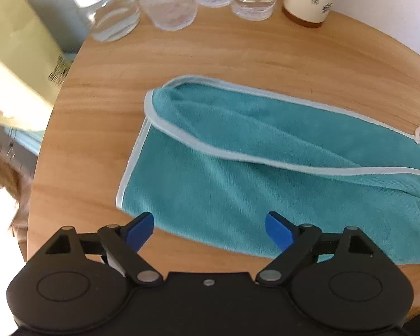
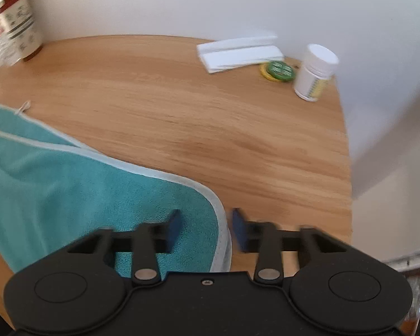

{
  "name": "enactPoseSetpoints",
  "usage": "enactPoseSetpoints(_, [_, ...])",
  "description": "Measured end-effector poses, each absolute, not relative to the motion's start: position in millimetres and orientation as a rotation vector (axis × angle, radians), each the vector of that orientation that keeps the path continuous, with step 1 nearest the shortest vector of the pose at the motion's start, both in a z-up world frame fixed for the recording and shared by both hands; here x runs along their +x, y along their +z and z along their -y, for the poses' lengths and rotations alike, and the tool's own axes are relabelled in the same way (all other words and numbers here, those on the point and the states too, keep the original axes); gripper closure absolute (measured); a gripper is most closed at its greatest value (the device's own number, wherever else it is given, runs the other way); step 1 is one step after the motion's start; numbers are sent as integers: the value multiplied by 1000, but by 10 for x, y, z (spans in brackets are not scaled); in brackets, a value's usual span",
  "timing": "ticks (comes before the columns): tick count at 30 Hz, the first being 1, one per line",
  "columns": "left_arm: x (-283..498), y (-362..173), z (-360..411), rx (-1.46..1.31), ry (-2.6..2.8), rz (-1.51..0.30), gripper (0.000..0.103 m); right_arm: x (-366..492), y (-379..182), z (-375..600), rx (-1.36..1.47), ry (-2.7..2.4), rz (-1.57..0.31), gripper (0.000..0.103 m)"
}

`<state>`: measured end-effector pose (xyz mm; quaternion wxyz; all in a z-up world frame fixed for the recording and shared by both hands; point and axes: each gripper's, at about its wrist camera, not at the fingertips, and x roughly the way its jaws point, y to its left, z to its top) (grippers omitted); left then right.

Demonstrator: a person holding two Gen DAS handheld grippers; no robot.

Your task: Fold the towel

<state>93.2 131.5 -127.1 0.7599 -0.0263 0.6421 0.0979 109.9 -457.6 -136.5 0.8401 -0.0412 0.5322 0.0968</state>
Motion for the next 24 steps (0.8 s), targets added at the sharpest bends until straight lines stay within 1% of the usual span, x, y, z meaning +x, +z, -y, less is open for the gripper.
enactPoseSetpoints(2, [902,-1247,-1280,-55,219,-1395,12,1027,-1287,4654,-9,245,-1111,98])
enactPoseSetpoints(5, [866,-1227,-1220,-35,221,-1386,9,848,-1176,4682,34,259,-1085,98])
enactPoseSetpoints(13, [983,-1299,-1225,-13,199,-1386,9,366,-909,4699,165,230,-1018,98])
enactPoseSetpoints(17, [1022,-1269,-1215,13,176,-1401,9,503,-1114,4745,155,125,-1073,98])
enactPoseSetpoints(21, [1071,-1253,-1237,65,167,-1415,9,753,-1362,4833,157,58,-1076,98])
enactPoseSetpoints(24, [1094,-1239,-1259,97,178,-1420,9,888,-1437,4835,161,64,-1064,98])
